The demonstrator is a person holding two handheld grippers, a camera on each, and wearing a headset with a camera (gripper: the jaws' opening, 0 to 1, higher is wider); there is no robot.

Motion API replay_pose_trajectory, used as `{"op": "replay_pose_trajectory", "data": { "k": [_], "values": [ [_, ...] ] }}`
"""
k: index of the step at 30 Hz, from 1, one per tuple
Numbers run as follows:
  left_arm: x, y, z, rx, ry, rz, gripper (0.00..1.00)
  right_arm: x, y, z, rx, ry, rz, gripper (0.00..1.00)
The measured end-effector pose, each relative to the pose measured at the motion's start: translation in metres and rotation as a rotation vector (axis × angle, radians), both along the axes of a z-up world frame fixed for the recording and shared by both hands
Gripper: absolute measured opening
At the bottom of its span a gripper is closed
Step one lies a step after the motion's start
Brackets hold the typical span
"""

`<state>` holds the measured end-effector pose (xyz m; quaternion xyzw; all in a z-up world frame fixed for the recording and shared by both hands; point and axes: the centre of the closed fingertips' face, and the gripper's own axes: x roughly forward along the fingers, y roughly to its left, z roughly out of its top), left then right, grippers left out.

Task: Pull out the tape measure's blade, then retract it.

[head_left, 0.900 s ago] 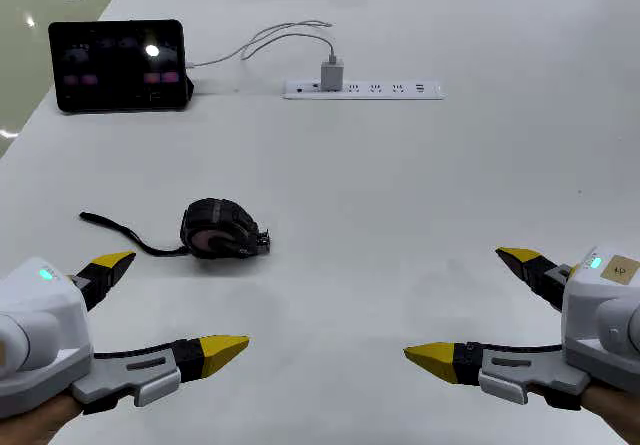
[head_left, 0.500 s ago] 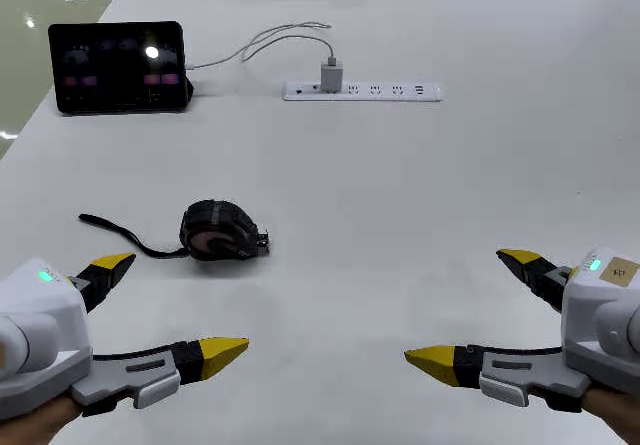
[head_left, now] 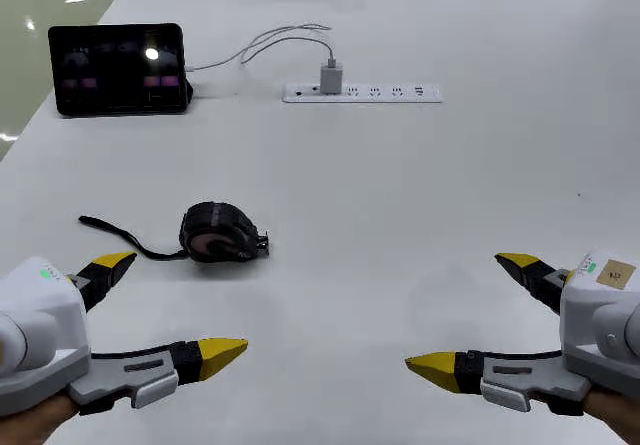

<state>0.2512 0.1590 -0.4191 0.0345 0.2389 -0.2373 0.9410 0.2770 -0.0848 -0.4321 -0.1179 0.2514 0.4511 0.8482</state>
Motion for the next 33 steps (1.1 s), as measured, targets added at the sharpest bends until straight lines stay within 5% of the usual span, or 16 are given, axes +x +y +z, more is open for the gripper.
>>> {"op": "replay_pose_trajectory", "data": {
  "k": [24,33],
  "values": [
    [0.017,0.015,0.003,0.024,-0.007,-0.012,0.99,0.015,0.001,-0.003,-0.037,0.016,0.069,0.98],
    [0.027,0.017,0.005,0.041,-0.008,-0.044,0.99,0.029,0.001,-0.001,-0.052,-0.014,0.101,0.98]
  ]
}}
